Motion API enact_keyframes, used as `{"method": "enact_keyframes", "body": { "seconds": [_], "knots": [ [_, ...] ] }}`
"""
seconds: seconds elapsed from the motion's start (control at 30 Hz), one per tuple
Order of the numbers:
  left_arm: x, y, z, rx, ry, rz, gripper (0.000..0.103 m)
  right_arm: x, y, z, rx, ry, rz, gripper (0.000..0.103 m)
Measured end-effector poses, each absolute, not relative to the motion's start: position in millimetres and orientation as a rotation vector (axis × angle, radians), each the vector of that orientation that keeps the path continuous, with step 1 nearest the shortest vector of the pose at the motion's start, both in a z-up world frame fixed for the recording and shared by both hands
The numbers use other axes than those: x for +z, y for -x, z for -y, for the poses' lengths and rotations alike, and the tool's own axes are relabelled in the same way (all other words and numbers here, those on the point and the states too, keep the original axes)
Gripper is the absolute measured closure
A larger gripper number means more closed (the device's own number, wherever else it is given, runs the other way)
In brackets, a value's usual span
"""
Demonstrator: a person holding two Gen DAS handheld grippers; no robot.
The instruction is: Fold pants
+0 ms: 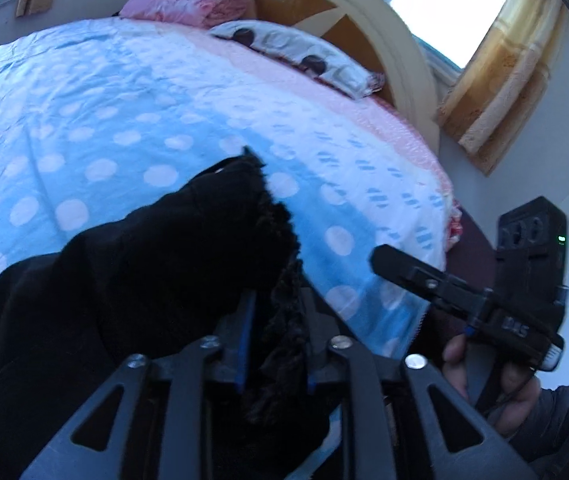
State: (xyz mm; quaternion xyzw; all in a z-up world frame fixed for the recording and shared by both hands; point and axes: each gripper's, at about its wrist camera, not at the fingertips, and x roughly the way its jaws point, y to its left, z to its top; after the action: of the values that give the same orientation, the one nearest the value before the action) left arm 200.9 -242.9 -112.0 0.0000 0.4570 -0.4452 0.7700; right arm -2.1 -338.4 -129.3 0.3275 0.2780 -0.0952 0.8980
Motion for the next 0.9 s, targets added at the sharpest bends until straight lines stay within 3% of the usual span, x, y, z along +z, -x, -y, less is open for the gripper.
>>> {"method": "enact_keyframes", "body": {
  "seconds": [0.03, 0.1, 0.2, 0.3, 0.53, 0.57, 0.67, 0.77, 0.83, 0.9],
  "knots": [
    [-105.3, -196.7, 238.0, -0.975, 0.004, -0.966, 0.065, -127.7, 3.7, 337.9, -0.198, -0.670, -0.571, 0.036],
    [-92.5, -190.4, 226.0, -0.984, 0.019, -0.911, 0.044, -126.5, 5.2, 336.3, -0.200, -0.653, -0.572, 0.036],
    [-73.3, -180.1, 204.9, -0.967, 0.039, -0.832, 0.028, -122.8, 7.3, 325.6, -0.190, -0.592, -0.581, 0.036],
    [-65.4, -171.8, 175.8, -0.911, 0.067, -0.774, 0.018, -117.3, 4.5, 305.8, -0.114, -0.509, -0.606, 0.036],
    [-99.8, -167.0, 116.1, -0.671, 0.089, -0.784, 0.014, -115.4, -8.7, 267.9, -0.044, -0.345, -0.684, 0.037],
    [-107.0, -166.9, 107.6, -0.655, 0.108, -0.801, 0.014, -117.3, -14.6, 260.7, -0.035, -0.309, -0.718, 0.042],
    [-120.3, -162.6, 93.3, -0.606, 0.096, -0.808, 0.014, -131.3, -33.0, 243.8, -0.028, -0.212, -0.845, 0.068],
    [-122.3, -157.0, 94.0, -0.543, 0.014, -0.773, 0.011, -137.1, -36.6, 237.7, -0.033, -0.165, -0.884, 0.077],
    [-122.2, -156.1, 93.8, -0.513, -0.019, -0.743, 0.004, -125.9, -30.5, 236.2, -0.034, -0.135, -0.855, 0.091],
    [-123.3, -157.4, 93.2, -0.497, -0.030, -0.730, 0.001, -114.4, -24.4, 240.3, -0.043, -0.122, -0.832, 0.092]
  ]
}}
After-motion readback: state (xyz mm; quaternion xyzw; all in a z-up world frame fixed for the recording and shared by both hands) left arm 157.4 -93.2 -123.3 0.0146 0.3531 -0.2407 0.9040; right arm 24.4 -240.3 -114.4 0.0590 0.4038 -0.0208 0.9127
